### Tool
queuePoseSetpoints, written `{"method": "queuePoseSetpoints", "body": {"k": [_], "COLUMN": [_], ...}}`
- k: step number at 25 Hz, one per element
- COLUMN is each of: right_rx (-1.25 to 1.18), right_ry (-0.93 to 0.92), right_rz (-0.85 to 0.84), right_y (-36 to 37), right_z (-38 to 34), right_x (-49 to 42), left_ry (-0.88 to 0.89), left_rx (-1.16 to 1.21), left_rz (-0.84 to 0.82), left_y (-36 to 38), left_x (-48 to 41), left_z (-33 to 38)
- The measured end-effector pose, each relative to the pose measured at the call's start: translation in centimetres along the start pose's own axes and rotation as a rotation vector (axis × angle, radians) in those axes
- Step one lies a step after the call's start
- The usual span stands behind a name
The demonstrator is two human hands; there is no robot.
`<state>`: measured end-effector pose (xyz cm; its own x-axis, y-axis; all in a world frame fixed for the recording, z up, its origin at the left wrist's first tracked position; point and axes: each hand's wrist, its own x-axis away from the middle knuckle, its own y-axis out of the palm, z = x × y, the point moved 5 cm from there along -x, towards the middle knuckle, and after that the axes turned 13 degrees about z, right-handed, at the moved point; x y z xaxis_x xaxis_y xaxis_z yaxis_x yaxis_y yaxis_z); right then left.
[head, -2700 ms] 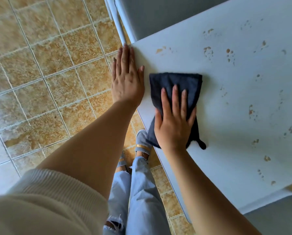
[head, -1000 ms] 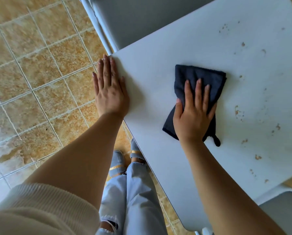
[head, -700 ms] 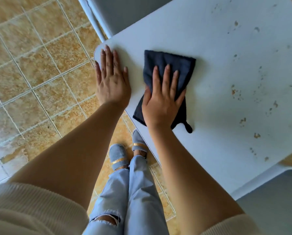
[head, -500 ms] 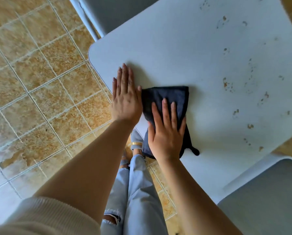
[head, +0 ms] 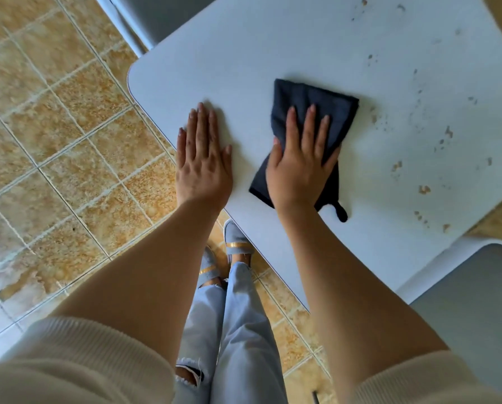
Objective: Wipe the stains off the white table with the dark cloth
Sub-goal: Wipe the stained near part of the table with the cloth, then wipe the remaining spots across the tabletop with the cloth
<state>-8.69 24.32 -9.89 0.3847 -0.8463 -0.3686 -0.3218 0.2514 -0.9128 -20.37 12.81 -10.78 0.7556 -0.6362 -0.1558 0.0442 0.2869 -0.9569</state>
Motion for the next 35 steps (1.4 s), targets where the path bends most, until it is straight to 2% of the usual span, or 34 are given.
{"method": "queuePoseSetpoints", "body": {"k": [2, 5, 8, 12, 16, 19, 21, 23, 26, 29, 32, 35], "right_rx": [-0.013, -0.007, 0.037, 0.115, 0.061, -0.008, -0.062, -0.085, -0.052, 0.055, 0.063, 0.018], "right_ry": [-0.064, -0.157, -0.135, 0.012, 0.085, -0.006, -0.09, -0.179, -0.238, -0.14, 0.079, 0.071], "right_rz": [-0.017, -0.11, -0.134, -0.065, 0.027, 0.022, -0.039, -0.12, -0.146, -0.116, -0.042, -0.051], "right_y": [-0.6, -3.3, -5.3, -3.2, -0.1, 0.0, -1.4, -3.2, -5.8, -6.3, -5.4, -5.0], "right_z": [-0.7, 2.7, 7.1, 7.8, 3.3, -0.3, -0.4, 1.7, 7.0, 12.0, 12.0, 9.9], "right_x": [2.3, 7.2, 9.1, 4.2, -1.0, 0.6, 3.6, 6.9, 9.7, 9.0, 6.6, 6.7], "left_ry": [-0.003, 0.002, -0.014, -0.016, -0.014, -0.012, -0.014, -0.011, -0.029, -0.111, -0.024, 0.032], "left_rx": [0.007, 0.018, 0.016, 0.015, 0.007, 0.007, 0.015, 0.026, 0.028, 0.045, 0.094, 0.15], "left_rz": [0.008, 0.01, 0.03, 0.042, 0.051, 0.057, 0.064, 0.053, 0.029, 0.007, -0.008, -0.009], "left_y": [0.0, -0.2, -0.1, 0.2, 0.3, 0.2, 0.0, -0.1, -0.1, -0.3, -0.4, 0.5], "left_x": [-0.1, 0.0, 0.0, 0.0, 0.1, 0.0, -0.1, 0.0, -0.3, 0.0, 2.5, 4.6], "left_z": [0.0, 0.2, 0.2, 0.2, 0.1, 0.0, 0.0, 0.1, 0.4, 1.4, 5.3, 9.6]}}
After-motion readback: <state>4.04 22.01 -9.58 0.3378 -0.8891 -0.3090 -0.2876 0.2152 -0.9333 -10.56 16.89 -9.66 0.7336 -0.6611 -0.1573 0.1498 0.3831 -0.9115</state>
